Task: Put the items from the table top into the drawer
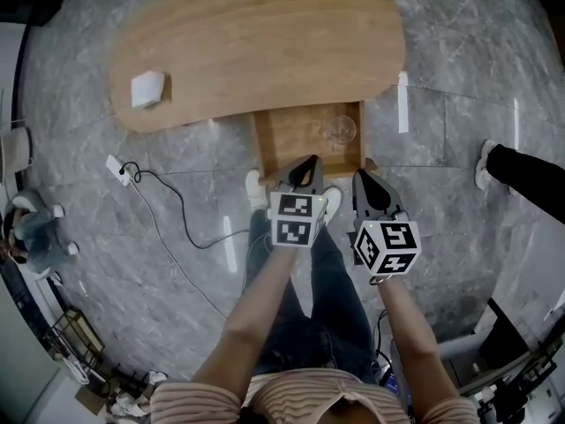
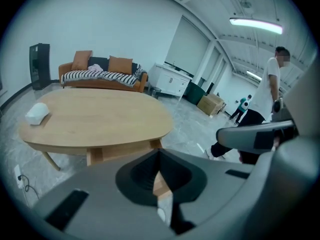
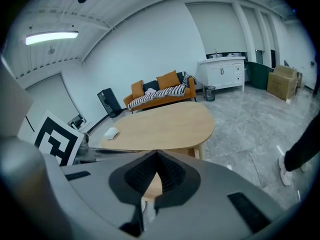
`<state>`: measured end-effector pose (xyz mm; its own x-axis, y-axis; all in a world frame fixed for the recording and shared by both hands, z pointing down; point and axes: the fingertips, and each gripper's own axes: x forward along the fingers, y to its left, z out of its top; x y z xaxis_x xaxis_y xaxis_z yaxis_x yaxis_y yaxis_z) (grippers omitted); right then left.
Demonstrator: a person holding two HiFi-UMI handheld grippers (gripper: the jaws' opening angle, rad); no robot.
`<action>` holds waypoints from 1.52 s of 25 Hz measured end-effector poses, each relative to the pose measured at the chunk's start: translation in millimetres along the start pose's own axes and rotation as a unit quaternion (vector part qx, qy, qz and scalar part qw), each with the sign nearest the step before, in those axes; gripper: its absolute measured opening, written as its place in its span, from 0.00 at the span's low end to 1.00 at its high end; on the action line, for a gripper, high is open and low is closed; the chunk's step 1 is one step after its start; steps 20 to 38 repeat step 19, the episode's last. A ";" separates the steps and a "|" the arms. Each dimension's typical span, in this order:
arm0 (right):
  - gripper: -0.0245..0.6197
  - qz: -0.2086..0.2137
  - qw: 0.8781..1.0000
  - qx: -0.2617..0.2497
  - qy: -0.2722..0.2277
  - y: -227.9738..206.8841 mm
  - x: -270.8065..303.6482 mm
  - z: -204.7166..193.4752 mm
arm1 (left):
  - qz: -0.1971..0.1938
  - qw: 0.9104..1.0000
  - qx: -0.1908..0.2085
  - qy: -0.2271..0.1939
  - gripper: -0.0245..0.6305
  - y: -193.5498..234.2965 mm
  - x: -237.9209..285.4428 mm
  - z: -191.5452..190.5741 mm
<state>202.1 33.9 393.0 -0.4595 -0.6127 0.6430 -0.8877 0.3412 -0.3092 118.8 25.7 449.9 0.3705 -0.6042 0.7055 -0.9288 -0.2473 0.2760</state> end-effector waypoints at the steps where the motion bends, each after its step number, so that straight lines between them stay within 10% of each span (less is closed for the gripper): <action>1: 0.05 0.000 1.000 -0.002 -0.003 2.9 -4.6 3.3 | -0.001 1.000 0.003 -0.006 0.06 -2.3 -6.1 4.0; 19: 0.05 0.035 0.995 -0.024 -0.087 62.1 -98.0 78.1 | 0.001 0.995 0.045 -0.094 0.06 -26.2 -148.4 86.3; 38: 0.05 0.035 0.995 -0.024 -0.087 62.1 -98.0 78.1 | 0.001 0.995 0.045 -0.094 0.06 -26.2 -148.4 86.3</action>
